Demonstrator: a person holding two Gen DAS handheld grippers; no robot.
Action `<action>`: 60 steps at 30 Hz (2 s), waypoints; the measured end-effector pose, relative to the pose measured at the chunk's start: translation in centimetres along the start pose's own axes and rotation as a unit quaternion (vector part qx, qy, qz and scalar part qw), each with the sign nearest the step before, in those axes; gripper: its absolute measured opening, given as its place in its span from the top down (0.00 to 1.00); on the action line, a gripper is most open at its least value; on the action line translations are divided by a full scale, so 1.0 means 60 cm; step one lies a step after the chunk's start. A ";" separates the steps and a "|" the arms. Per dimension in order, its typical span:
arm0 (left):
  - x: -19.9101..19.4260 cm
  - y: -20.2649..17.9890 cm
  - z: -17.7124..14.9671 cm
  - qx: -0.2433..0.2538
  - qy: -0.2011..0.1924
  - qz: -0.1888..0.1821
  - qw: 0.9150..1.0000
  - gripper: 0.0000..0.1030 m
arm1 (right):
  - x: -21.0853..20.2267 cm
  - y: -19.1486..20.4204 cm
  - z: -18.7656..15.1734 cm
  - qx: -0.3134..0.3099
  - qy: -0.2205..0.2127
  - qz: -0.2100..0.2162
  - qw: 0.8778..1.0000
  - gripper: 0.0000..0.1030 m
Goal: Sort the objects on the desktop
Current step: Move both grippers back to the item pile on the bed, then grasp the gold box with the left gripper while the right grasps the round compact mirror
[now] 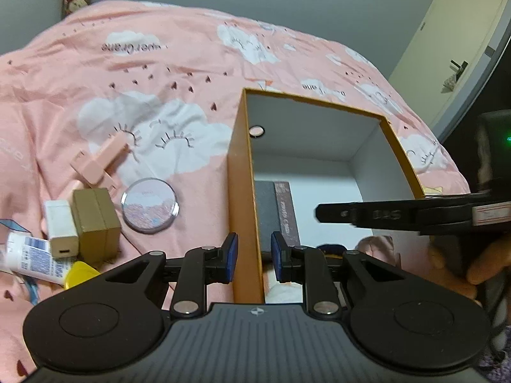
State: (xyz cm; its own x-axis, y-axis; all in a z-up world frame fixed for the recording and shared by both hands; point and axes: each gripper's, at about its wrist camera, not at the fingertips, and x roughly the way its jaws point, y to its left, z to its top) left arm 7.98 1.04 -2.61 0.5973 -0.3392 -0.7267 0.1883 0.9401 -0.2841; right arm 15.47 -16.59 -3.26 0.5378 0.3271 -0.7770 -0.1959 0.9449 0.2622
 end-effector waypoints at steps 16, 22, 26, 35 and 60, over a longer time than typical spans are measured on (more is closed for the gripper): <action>-0.072 -0.009 -0.005 0.019 -0.087 0.094 0.992 0.51 | -0.085 0.090 -0.019 -0.126 -0.142 -0.050 0.981 0.56; -0.103 0.063 -0.003 -0.053 -0.050 0.046 0.996 0.51 | -0.077 0.123 -0.012 -0.154 -0.110 -0.014 0.982 0.53; -0.129 0.103 0.000 -0.057 -0.044 0.078 0.994 0.51 | -0.070 0.150 -0.011 -0.190 -0.089 0.010 0.978 0.53; -0.147 0.160 0.026 -0.036 -0.021 0.113 0.993 0.51 | -0.019 0.214 0.033 -0.250 -0.019 0.048 0.967 0.60; 0.062 0.120 0.057 0.049 0.050 0.168 0.983 0.37 | 0.281 0.270 0.158 -0.272 0.226 0.015 0.935 0.58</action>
State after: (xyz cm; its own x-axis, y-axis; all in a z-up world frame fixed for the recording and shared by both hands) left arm 14.23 6.67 -5.23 0.5599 -0.0067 -0.8285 0.0718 0.9966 0.0404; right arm 29.12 4.37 -6.69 0.1485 0.1994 -0.9686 -0.6594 0.7499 0.0533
